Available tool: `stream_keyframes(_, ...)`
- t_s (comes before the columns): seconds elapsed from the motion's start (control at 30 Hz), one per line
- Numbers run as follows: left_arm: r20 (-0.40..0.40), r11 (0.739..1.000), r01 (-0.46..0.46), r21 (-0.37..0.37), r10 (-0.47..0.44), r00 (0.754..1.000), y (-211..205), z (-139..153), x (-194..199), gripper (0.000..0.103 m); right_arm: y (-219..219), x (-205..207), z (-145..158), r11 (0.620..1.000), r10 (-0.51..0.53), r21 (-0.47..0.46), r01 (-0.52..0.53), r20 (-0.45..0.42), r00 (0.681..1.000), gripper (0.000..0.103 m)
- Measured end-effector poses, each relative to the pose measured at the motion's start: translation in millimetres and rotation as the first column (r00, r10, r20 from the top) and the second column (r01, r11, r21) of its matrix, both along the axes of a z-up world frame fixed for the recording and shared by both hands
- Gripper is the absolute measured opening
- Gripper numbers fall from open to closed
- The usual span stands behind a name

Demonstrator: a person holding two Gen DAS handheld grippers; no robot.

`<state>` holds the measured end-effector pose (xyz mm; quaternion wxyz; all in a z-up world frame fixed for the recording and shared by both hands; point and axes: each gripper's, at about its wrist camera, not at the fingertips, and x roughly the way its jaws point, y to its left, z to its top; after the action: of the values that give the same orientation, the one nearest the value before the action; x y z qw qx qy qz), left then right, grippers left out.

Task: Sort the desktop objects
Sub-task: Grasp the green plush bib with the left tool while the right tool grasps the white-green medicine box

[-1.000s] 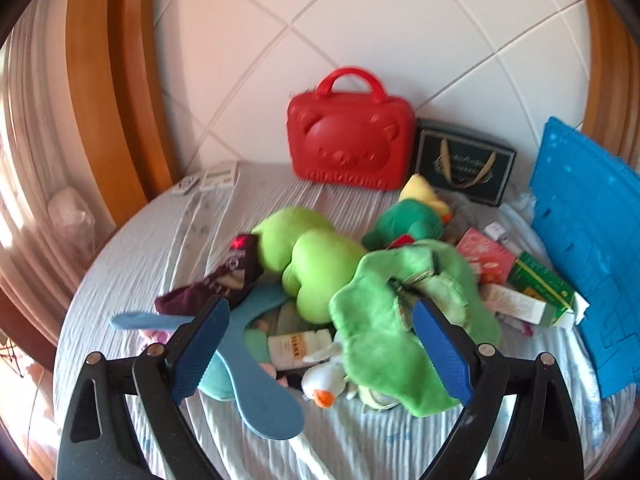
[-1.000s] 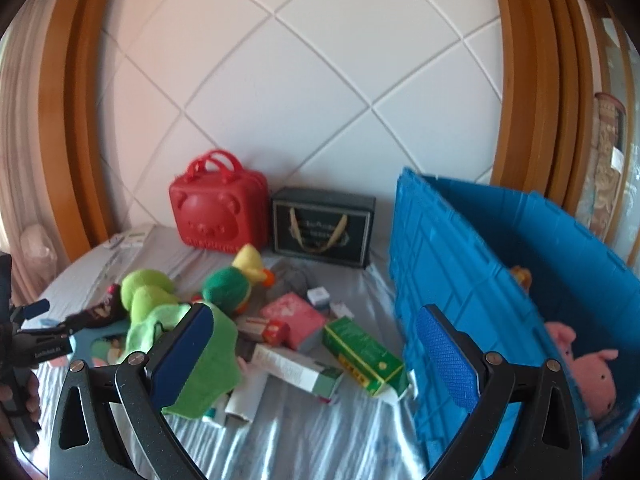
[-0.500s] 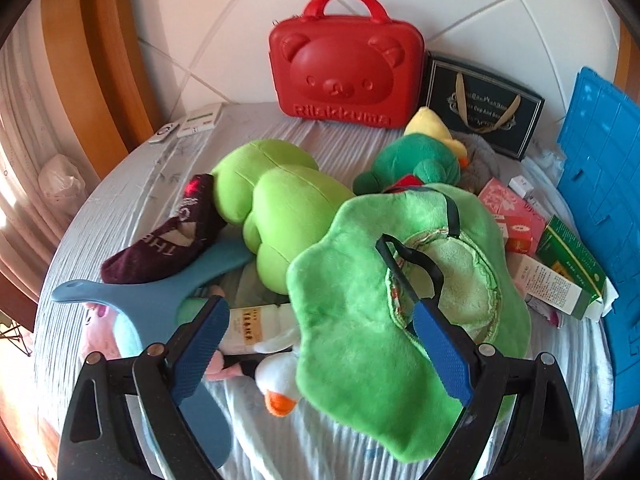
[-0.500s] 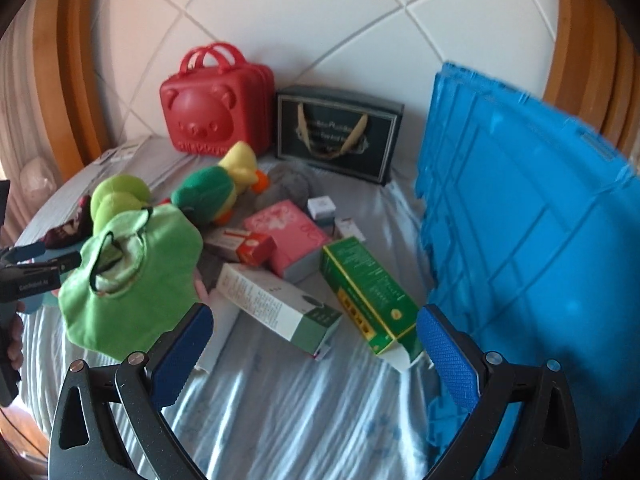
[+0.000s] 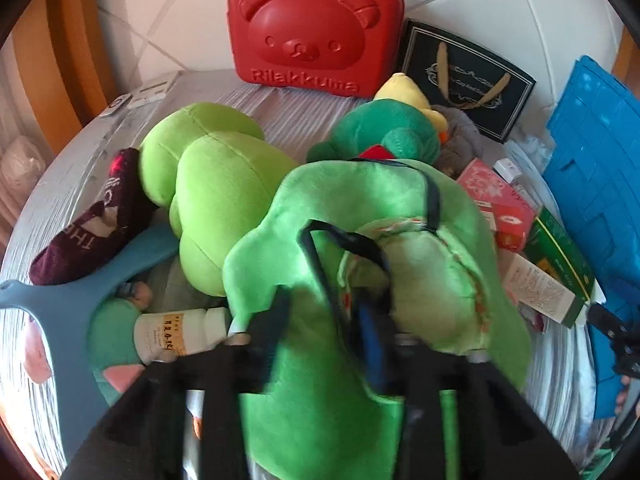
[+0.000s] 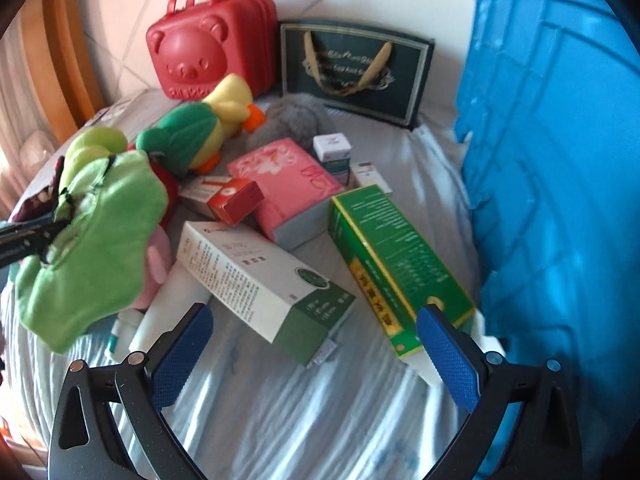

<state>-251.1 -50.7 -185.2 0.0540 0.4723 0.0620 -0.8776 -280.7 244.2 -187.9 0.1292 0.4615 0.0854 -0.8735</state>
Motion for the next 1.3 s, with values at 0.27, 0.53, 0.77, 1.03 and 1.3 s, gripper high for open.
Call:
stream_keyframes(0.27,-0.125,0.978,-0.127,-0.168,0.107,0.986,-22.5,48.5,23.6,0.013,-34.0,-13.6,-32.2,0.989,0.111,0.092,-0.115,0.051,0.993,0.103)
stream_keyframes(0.53,-0.231,0.922,-0.278,-0.269,0.218,0.948,-53.2,83.9,46.5,0.013,-53.4,-31.1,-59.8,0.969,0.134,0.197,-0.147,0.079,0.988,0.103)
stream_keyframes(0.77,-0.270,0.926,-0.287,-0.246,0.219,0.938,-51.0,92.4,55.4,0.013,-53.4,-14.5,-34.7,0.980,0.127,0.150,-0.130,0.028,0.992,0.034)
stream_keyframes(1.03,-0.348,0.946,-0.230,-0.227,0.142,0.927,-26.2,116.7,73.2,0.013,-36.3,17.4,29.6,0.997,0.078,-0.008,-0.078,-0.066,0.995,0.034)
stream_keyframes(1.3,-0.449,0.966,-0.163,-0.200,0.058,0.892,0.0,150.4,98.2,0.013,-15.0,65.2,120.2,0.994,-0.007,-0.108,-0.025,-0.278,0.960,0.034)
